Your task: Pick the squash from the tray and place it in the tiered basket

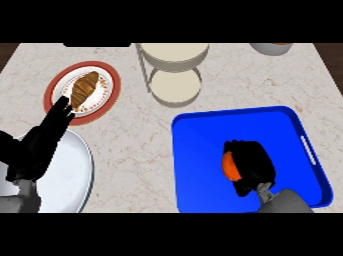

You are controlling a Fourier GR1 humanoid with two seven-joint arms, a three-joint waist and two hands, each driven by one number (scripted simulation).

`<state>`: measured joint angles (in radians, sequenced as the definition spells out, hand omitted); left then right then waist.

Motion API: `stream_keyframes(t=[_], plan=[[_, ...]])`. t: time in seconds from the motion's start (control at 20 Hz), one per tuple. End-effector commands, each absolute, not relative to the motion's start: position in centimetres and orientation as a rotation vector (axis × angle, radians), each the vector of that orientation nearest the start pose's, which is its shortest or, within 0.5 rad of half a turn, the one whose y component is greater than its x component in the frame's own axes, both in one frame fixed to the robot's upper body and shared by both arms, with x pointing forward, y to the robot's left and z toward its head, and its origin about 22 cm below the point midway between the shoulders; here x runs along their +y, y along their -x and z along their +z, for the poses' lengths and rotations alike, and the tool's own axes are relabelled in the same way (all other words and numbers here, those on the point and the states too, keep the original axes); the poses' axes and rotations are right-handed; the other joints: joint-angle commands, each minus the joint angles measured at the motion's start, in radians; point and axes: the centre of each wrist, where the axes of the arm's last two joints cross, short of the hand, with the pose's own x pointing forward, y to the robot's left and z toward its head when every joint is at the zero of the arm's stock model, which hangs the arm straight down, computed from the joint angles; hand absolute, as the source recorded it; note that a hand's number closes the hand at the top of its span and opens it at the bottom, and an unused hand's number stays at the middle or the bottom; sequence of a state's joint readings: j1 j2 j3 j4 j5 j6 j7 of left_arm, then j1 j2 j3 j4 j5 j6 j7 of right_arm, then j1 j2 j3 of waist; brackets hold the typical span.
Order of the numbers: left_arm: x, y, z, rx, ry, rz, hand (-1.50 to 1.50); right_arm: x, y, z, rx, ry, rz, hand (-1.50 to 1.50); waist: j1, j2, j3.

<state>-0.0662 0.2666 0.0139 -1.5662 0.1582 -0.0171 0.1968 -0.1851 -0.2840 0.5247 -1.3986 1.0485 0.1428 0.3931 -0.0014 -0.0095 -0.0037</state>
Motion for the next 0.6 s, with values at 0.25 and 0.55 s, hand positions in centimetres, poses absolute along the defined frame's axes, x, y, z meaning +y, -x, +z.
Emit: stream_keyframes(t=[0.25, 0.55], plan=[[29.5, -24.8, 2.4, -1.405, -0.118, -0.056, 0.0, -18.4, -20.8, -3.8, -0.544, 1.117, 0.778, 1.5, -0.056, -0.004, 0.001], [29.6, -25.2, 2.7, -1.408, -0.094, -0.066, 0.0, -15.7, -18.6, 2.2, -0.827, 1.4, 0.513, 1.5, -0.036, -0.002, 0.001]])
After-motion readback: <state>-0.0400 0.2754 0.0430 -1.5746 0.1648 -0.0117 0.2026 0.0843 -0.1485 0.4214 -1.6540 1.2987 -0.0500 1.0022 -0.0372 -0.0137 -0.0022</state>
